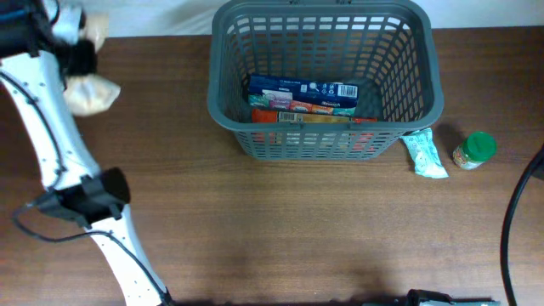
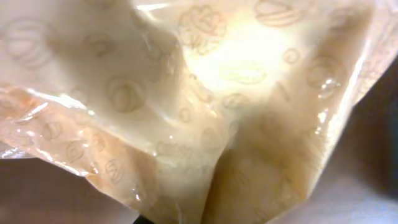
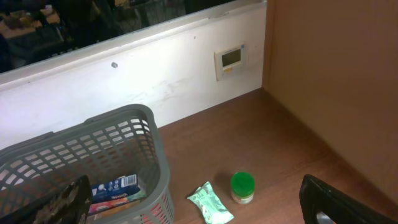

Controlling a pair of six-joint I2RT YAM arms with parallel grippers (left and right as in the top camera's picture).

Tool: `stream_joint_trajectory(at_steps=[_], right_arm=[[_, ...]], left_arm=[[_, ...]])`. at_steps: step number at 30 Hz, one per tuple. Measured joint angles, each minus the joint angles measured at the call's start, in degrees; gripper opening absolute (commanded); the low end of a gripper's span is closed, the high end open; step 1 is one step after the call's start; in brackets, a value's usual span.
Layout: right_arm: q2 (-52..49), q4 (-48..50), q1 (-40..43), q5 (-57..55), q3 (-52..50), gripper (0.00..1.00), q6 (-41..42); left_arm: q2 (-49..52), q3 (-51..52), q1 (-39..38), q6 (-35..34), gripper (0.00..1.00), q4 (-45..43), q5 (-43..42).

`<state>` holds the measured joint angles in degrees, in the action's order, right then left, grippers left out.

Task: Pack container
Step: 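Carry the bread bag into the basket and release it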

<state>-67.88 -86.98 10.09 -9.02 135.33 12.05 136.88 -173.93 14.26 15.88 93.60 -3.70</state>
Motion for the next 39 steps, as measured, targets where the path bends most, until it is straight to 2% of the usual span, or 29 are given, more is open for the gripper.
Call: stream_joint_trajectory(at_steps=[4,7,10,18,21,24,30,39], right_arm=[[0.0,0.02,0.0,0.0,0.0,0.99,0.0],[0.0,0.0,0.0,0.0,0.0,0.99,0.02],[0.0,0.02,0.0,-0.02,0.0,0.99,0.0],[0.0,0.0,0.0,-0.02,0.0,0.99,0.0],[0.02,0.0,0.0,-0.02,0.0,0.99,-0.04],[0.0,0.0,0.0,0.0,0.0,0.99,-0.04],[0.02,0.0,0.0,0.0,0.0,0.99,-0.02],[0.0,0.0,0.0,0.0,0.0,0.99,0.02]], left_arm=[[-2.82,-4.46,-6.64,2.47,0.02,-2.23,-1.46],[-5.09,-4.55,-12.31,7.43,0.02,-5.6,-2.95],[-6.64,-4.59,-20.0,16.94,0.02,-7.78,-3.87],[-7.3,-1.44,-42.1,50.31,0.02,-8.39,-6.4],[-7.5,4.02,-46.29,57.11,0.02,-11.54,-6.91],[-7.37,11.02,-47.89,59.91,0.02,-16.35,-7.06],[-3.43,23.69,-48.59,60.89,0.02,-23.34,-7.5],[4.44,27.63,-51.32,58.4,0.02,-27.17,-7.5]])
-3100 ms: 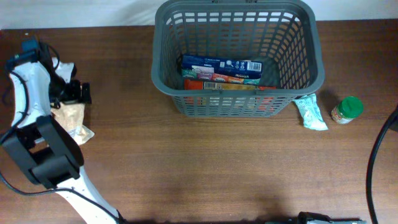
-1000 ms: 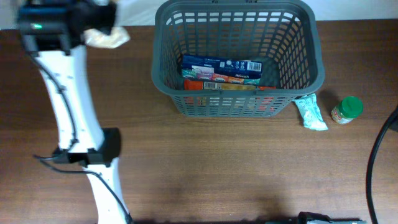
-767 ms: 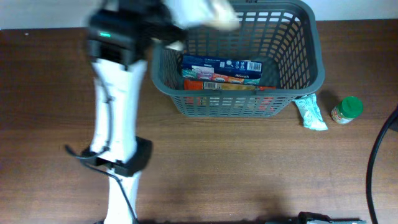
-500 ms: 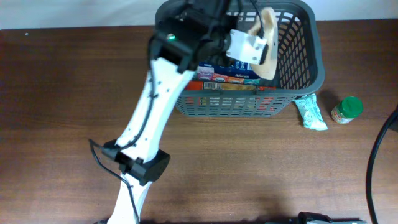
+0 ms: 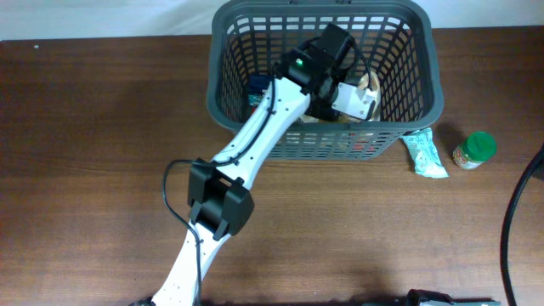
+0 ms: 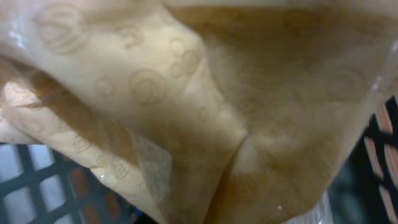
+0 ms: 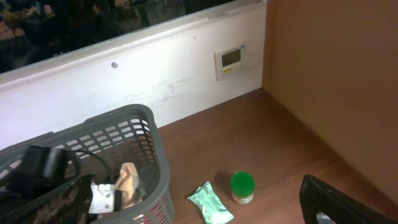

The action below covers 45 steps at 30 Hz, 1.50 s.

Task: Pack container
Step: 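Carry the bread bag into the basket and release it, then raise the left arm clear of the basket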

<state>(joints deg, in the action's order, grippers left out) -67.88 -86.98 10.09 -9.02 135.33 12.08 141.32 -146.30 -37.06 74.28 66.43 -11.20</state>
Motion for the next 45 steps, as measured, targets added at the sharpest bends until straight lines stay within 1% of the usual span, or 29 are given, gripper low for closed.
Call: stream_joint_trajectory(at_steps=[11,12,14,16,17,18,22,26,28,31,35,38,41,45], right_arm=[[0.0,0.0,0.0,0.0,0.0,0.99,-0.04],[0.02,0.02,0.0,0.0,0.0,0.99,-0.04],[0.0,0.0,0.0,0.0,0.0,0.99,0.0],[0.0,0.0,0.0,-0.02,0.0,0.99,-0.04],[0.0,0.0,0.0,0.0,0.0,0.99,-0.02],[0.02,0.0,0.0,0.0,0.0,0.99,-0.02],[0.0,0.0,0.0,0.0,0.0,0.99,-0.02],[0.0,0.0,0.0,0.0,0.0,0.99,-0.02],[0.02,0.0,0.0,0.0,0.0,0.99,-0.04],[0.0,0.0,0.0,0.0,0.0,0.99,-0.04],[0.02,0.02,0.0,0.0,0.0,0.99,-0.07],[0.0,0.02,0.0,0.0,0.0,0.99,-0.04],[0.02,0.0,0.0,-0.02,0.0,0.99,-0.04],[0.0,0.0,0.0,0.0,0.0,0.99,-0.07]], left_arm=[[0.83,0.0,-1.79,-4.17,0.02,-1.18,-0.2],[0.83,0.0,-1.79,-4.37,0.06,-1.18,-0.2],[1.01,0.0,-1.77,-4.92,0.21,-1.27,-0.2],[1.22,0.0,-1.77,-5.44,0.38,-1.73,-0.26],[1.31,0.0,-1.77,-5.73,0.52,-1.92,-0.33],[1.31,0.0,-1.77,-5.77,0.99,-2.1,-0.44],[1.31,-0.17,-1.77,-10.4,0.99,-2.49,-0.66],[0.98,-0.85,-1.55,-20.48,0.99,-2.47,0.11],[0.04,-1.97,-1.2,-27.41,0.99,-2.01,2.56],[-3.17,-4.68,-0.17,-35.17,0.99,0.44,7.13],[-11.17,-9.27,2.14,-41.77,0.99,2.82,11.91],[-19.52,-11.72,5.51,-46.45,0.99,4.98,13.64],[-26.62,-13.09,10.78,-50.38,0.99,8.39,14.49],[-31.76,-14.05,19.61,-56.33,0.99,14.6,15.28]])
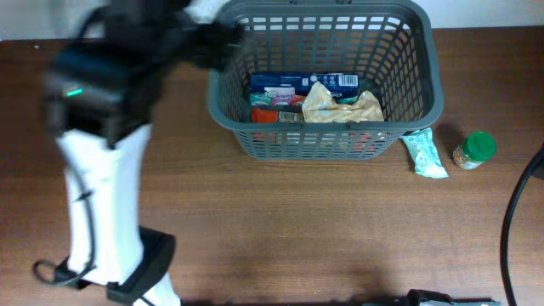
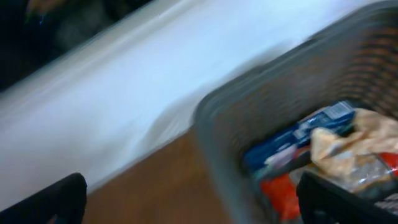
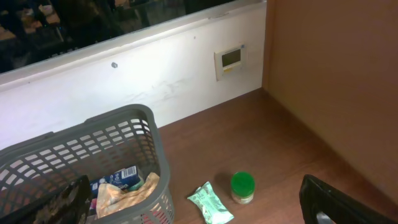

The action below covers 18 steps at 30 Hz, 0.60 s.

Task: Pack container
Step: 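Raise the left arm clear of the basket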

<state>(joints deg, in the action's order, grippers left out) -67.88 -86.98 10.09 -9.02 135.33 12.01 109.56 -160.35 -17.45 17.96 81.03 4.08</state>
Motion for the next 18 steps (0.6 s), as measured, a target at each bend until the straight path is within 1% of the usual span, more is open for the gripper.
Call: stream_joint_trajectory(at_steps=[4,8,13,18], right_arm=[[0.0,0.0,0.0,0.0,0.0,0.99,0.04],[0.0,0.09,0.0,0.0,0.0,0.99,0.04],[0.0,1.27,0.0,-0.02,0.0,0.99,0.02],[-1.14,0.0,0.0,-0.76,-0.02,0.99,0.04]], left_arm=[[0.66,0.24,8.37,-5.29,0.99,7.1,0.24],[3.26,1.46,15.41,-7.65,0.99,11.65,0.24],[4.07,4.31,20.87,-8.72,0.99,14.53,0.24],[4.07,6.08,23.34,-9.03,0.99,15.45,0.24]])
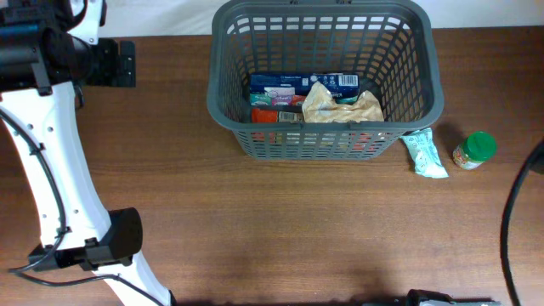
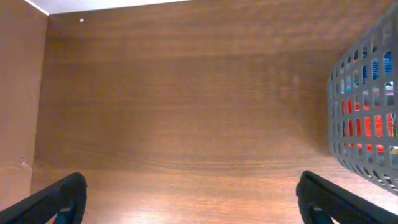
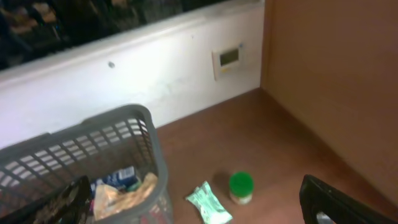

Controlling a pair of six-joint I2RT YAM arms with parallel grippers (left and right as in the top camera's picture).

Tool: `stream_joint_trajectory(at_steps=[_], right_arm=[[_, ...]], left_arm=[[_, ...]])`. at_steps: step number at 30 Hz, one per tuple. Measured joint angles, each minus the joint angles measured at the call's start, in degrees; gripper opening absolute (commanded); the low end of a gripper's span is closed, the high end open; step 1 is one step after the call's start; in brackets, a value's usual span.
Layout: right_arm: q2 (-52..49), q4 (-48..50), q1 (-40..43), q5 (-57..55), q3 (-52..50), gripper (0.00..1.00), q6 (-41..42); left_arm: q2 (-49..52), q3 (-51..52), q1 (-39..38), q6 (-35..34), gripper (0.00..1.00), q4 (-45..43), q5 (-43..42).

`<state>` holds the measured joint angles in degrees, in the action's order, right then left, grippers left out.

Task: Pack container
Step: 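Raise the left arm clear of the basket, then reach the right gripper to the green-lidded jar and grasp it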

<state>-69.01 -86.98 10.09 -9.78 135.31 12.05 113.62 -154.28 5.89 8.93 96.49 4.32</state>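
Observation:
A grey mesh basket [image 1: 321,146] stands at the back middle of the table. Inside it lie a crinkled tan bag [image 1: 342,105], a blue box [image 1: 289,83] and red packets. On the wood right of the basket are a pale green pouch [image 1: 423,155] and a green-lidded jar [image 1: 474,150]. My left gripper [image 1: 124,63] hangs open and empty over the back left, well left of the basket [image 2: 368,118], with bare wood between its fingertips [image 2: 62,198]. My right gripper [image 3: 199,208] is open and raised, looking down on the pouch [image 3: 208,202] and jar [image 3: 240,186].
A white wall with a small panel [image 3: 227,57] runs behind the table, and a brown side wall [image 3: 336,81] closes off the right. My left arm's white links [image 1: 51,170] stretch down the table's left side. A black cable [image 1: 514,212] curves along the right edge.
My left gripper was blurred beside the basket's back left corner. Now it is farther left, pointing down at bare wood. The tan bag lies unmoved in the basket. The right wrist view has shifted slightly.
My left gripper first held the tan bag at the table's far left. Then it was inside the basket with the bag. Then the bag lay in the basket and the gripper was open outside it. Now the gripper hangs empty at the back left.

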Motion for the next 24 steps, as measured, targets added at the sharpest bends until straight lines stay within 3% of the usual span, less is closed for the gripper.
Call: stream_joint_trajectory(at_steps=[6,13,19,24], right_arm=[[-7.58,0.11,0.02,-4.07,-4.98,0.99,1.51],[-27.43,2.16,1.66,-6.47,-10.01,0.99,4.94],[-39.04,4.13,8.2,-1.7,-10.51,0.99,6.03],[-42.6,4.59,13.44,2.25,-10.56,0.99,6.23]], left_arm=[[0.0,0.02,0.02,-0.02,0.99,0.04,0.0],[0.0,0.07,0.02,-0.04,0.99,0.07,0.0],[0.0,0.07,0.02,-0.04,0.99,0.07,-0.02],[0.0,0.07,0.02,-0.04,0.99,0.07,-0.02]])
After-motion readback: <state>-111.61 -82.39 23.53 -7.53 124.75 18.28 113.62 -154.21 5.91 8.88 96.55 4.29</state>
